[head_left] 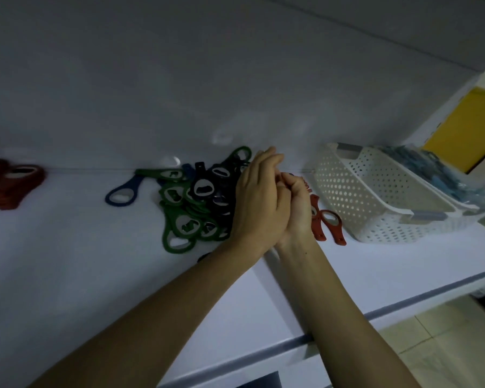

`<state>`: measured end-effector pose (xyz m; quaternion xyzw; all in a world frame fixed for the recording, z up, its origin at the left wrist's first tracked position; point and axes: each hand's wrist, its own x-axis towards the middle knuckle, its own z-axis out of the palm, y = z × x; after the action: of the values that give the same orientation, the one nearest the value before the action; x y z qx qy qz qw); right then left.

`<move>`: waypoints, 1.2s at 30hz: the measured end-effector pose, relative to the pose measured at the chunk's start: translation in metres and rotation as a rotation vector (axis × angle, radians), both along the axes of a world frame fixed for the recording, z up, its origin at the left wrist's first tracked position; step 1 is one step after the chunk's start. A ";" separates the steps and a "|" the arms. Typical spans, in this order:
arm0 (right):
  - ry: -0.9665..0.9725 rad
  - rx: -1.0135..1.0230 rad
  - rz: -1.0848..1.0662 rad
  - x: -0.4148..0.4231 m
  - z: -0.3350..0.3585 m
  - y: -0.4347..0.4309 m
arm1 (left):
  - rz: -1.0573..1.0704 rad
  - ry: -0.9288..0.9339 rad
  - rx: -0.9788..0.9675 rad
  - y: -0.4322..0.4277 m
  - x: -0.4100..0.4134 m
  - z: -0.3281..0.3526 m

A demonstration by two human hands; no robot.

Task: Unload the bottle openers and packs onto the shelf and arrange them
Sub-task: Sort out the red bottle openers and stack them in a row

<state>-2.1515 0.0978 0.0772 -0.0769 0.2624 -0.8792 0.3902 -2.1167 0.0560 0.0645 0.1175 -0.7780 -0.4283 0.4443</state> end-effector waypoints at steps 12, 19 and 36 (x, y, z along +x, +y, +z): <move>0.020 0.247 0.207 0.119 0.029 -0.088 | 0.174 -0.236 -0.354 -0.092 0.164 0.002; 0.117 0.368 0.295 0.179 0.026 -0.150 | 0.521 -0.500 -0.296 -0.132 0.229 -0.007; 0.658 0.678 0.268 0.126 0.002 -0.189 | 0.627 -0.557 -0.406 -0.201 0.236 -0.033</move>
<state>-2.0251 -0.0914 0.0790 -0.2525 0.6309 -0.6155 0.3993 -1.8811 -0.1454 0.0319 0.3682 -0.8628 -0.0646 0.3404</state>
